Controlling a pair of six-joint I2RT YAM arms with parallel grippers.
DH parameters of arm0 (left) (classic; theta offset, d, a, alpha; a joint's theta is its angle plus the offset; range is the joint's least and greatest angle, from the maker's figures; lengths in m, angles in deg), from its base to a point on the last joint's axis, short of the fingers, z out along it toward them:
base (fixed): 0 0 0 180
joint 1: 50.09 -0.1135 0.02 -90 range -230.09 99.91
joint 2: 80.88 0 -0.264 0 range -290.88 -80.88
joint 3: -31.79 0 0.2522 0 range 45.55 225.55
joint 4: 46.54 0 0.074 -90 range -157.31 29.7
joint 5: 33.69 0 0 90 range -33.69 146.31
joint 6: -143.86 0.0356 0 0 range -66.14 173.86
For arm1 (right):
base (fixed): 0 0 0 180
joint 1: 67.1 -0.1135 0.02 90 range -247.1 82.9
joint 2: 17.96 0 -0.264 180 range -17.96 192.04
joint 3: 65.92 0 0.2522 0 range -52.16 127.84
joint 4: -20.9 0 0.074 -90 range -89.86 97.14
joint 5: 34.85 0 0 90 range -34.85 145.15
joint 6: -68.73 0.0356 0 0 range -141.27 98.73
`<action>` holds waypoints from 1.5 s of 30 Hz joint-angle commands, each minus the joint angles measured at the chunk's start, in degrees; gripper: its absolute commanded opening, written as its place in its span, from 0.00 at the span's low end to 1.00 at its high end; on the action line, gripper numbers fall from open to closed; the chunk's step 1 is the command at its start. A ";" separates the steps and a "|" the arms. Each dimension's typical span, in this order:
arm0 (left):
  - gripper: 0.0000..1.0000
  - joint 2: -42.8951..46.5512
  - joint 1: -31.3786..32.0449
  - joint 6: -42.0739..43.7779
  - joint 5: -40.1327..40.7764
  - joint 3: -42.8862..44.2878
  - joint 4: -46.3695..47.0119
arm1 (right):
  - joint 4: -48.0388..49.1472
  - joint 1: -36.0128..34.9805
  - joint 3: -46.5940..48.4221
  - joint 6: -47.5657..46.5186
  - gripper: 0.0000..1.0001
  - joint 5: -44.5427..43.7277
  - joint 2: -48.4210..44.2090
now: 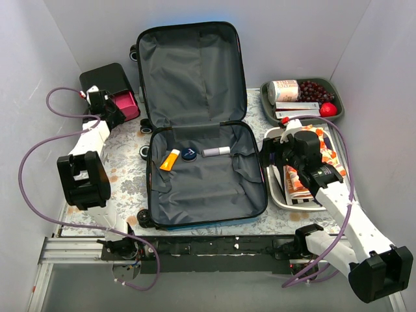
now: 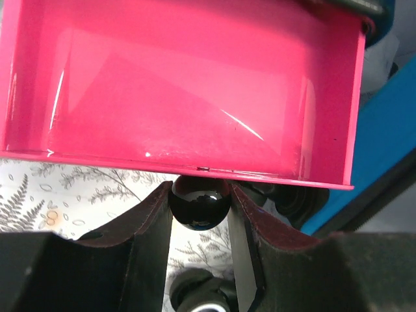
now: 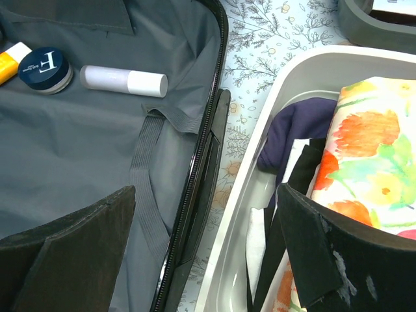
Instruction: Open, take out, and arrange the luggage
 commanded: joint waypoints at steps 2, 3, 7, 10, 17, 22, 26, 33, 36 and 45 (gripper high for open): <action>0.11 7.77 -0.13 -3.27 -4.44 -5.33 0.84 | 2.56 -0.36 -1.44 -0.35 0.96 1.14 -2.25; 0.12 8.04 -0.13 -3.28 -4.53 -5.87 0.84 | 2.56 -0.36 -1.53 -0.27 0.96 0.79 -2.43; 0.16 9.62 -0.13 -3.28 -4.53 -6.14 0.49 | 3.09 -0.36 -2.23 -0.27 0.97 0.00 -3.48; 0.44 11.20 -0.13 -2.31 -8.66 -5.53 -0.56 | 2.74 -0.36 -2.23 -0.27 0.98 0.26 -3.75; 0.98 15.42 -0.04 -0.29 -11.99 -3.67 -9.07 | 1.77 -0.36 -3.02 -0.18 0.98 -3.32 -5.41; 0.98 22.01 2.06 0.15 -19.47 -7.62 -10.85 | 2.56 -0.36 -4.08 -0.27 0.98 -3.25 -7.26; 0.98 26.05 12.67 2.69 -19.67 -7.11 -13.30 | 3.52 -0.53 -4.61 -0.09 0.98 -2.55 -8.40; 0.98 23.09 29.12 5.25 -9.83 -8.60 -18.05 | 4.67 -1.67 -5.31 -0.09 0.98 -2.46 -8.93; 0.98 20.09 30.72 5.16 -5.33 -8.51 -19.99 | 4.76 -2.03 -5.48 -0.18 0.98 -2.46 -8.76; 0.82 9.02 33.45 6.66 3.71 -7.81 -19.45 | 4.50 -3.08 -5.49 -0.62 0.98 -3.95 -9.11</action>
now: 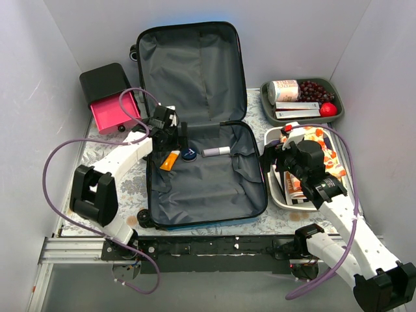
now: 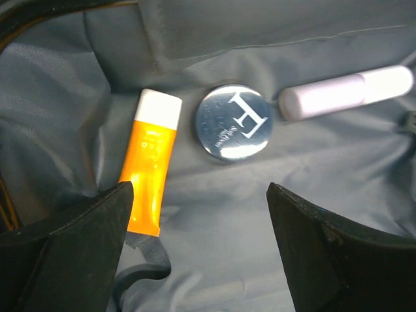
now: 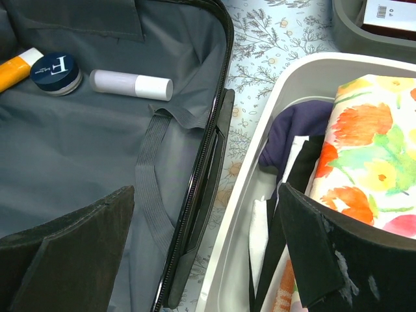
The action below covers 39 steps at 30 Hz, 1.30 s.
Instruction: Open, take out, and arrange the luggage
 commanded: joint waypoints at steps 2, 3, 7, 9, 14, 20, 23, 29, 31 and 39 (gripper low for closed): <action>0.77 -4.78 0.70 1.78 8.60 0.96 -2.28 | 2.99 -0.72 -0.76 -0.97 0.98 -2.21 -1.57; 0.73 -5.58 0.79 1.78 8.96 1.31 -3.07 | 2.99 -0.98 -0.85 -1.06 0.98 -2.91 -1.66; 0.71 -6.64 0.88 1.70 10.54 0.35 -3.35 | 3.51 -1.42 -1.47 -1.32 0.98 -3.70 -2.27; 0.69 -7.60 0.88 1.43 10.89 0.26 -2.90 | 3.69 -1.77 -1.47 -1.67 0.98 -3.53 -2.10; 0.61 -10.59 0.88 0.38 12.65 0.87 -2.38 | 3.78 -2.48 -1.56 -1.76 0.98 -3.79 -1.66; 0.55 -12.79 0.97 -0.50 14.41 1.05 -2.38 | 3.69 -3.18 -1.82 -2.37 0.98 -5.37 -2.10; 0.54 -13.41 0.97 -0.94 15.90 0.87 -1.68 | 3.60 -3.53 -1.91 -2.38 0.98 -5.29 -2.01; 0.30 -14.73 0.97 -1.90 14.41 2.10 -0.36 | 3.60 -3.97 -1.91 -2.46 0.98 -5.81 -1.75; 0.23 -14.73 0.97 -2.26 14.41 2.54 -0.27 | 3.60 -3.97 -1.91 -2.38 0.98 -6.43 -1.92; 0.10 -9.90 0.97 -3.40 11.86 5.08 0.17 | 3.52 -4.33 -2.00 -2.64 0.98 -7.22 -2.19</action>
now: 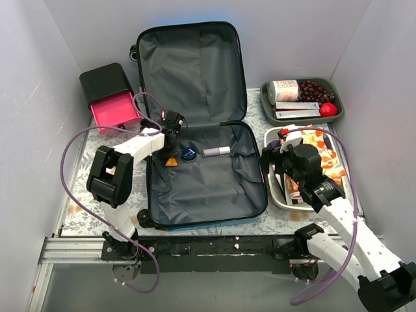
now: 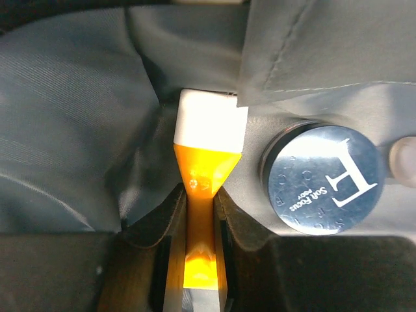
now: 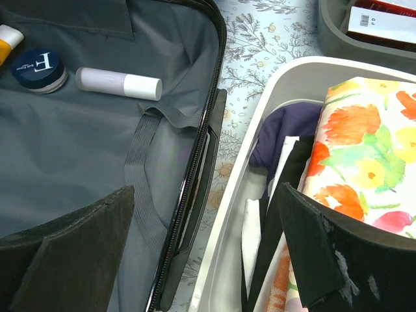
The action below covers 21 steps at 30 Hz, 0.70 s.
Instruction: Open, take out, and arrange the luggage
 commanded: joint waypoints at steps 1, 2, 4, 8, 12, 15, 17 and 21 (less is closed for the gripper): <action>0.10 6.14 0.31 -1.06 -0.97 3.32 1.59 | 2.25 -0.54 -0.22 -1.02 0.98 -1.49 -0.72; 0.10 7.12 0.31 -1.24 -1.49 3.50 1.68 | 2.25 -0.63 -0.14 -1.02 0.98 -1.58 -0.72; 0.10 10.62 0.31 -1.24 -1.93 4.02 2.47 | 2.16 -0.63 -0.05 -1.11 0.98 -2.02 -0.81; 0.11 16.07 0.22 -1.76 -1.24 5.69 3.18 | 1.98 -0.63 0.13 -1.29 0.98 -2.72 -0.81; 0.11 17.85 -0.83 -6.68 7.18 10.60 0.81 | 1.81 -0.63 0.48 -1.37 0.98 -4.04 -0.64; 0.18 16.45 -3.98 -12.66 15.62 14.92 -3.32 | 1.72 -0.63 0.65 -1.37 0.98 -4.39 -0.55; 0.15 15.57 -8.36 -16.59 17.84 16.59 -4.99 | 1.46 -0.63 0.83 -1.90 0.98 -5.44 -0.55; 0.11 12.58 -15.50 -23.20 18.62 19.06 -8.43 | 1.19 -0.63 1.27 -2.34 0.98 -7.29 -0.63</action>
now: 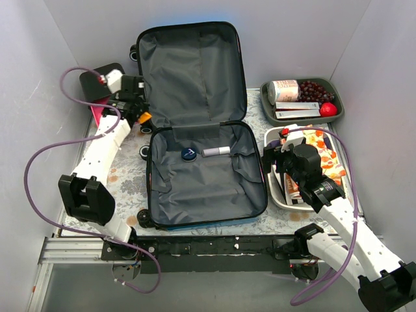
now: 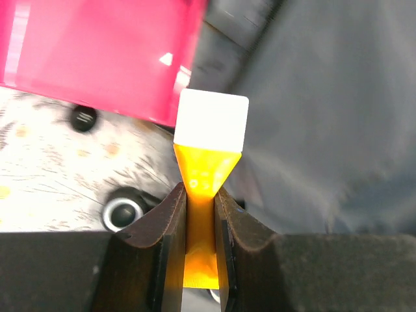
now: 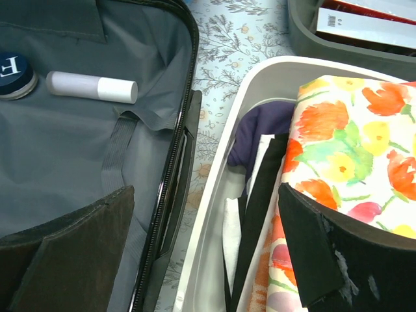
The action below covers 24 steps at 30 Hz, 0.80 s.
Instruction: Open, take out, and arrange the luggage
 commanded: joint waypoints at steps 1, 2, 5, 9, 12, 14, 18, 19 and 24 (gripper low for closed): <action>0.11 -2.66 -7.42 -9.29 6.83 1.83 -3.69 | 1.32 -0.33 1.18 -1.36 0.98 -3.05 -0.55; 0.11 -3.36 -9.51 -9.81 6.92 2.18 -2.63 | 1.41 -0.33 1.18 -1.36 0.98 -3.40 -0.55; 0.12 -8.10 -11.99 -12.89 7.35 5.95 -2.97 | 1.59 -0.33 1.44 -1.45 0.98 -5.42 -0.28; 0.13 -16.01 -13.93 -15.97 9.64 14.19 -5.68 | 1.24 -0.33 1.36 -2.06 0.98 -8.24 -0.45; 0.13 -22.34 -16.46 -18.07 8.07 19.30 -9.71 | 1.67 -0.33 0.66 -2.50 0.98 -9.56 -0.90; 0.13 -26.02 -17.00 -20.62 8.32 23.53 -11.23 | 2.03 -0.33 0.57 -2.76 0.98 -10.43 -0.90; 0.14 -28.85 -17.53 -24.31 9.03 26.44 -12.28 | 2.47 -0.33 0.48 -2.76 0.98 -11.05 -0.81; 0.14 -29.03 -17.71 -25.11 8.85 26.53 -12.46 | 2.47 -0.33 0.48 -2.76 0.98 -11.32 -0.72; 0.26 -29.64 -17.97 -25.47 8.06 26.09 -11.32 | 2.47 -0.33 0.65 -4.24 0.98 -11.93 -0.11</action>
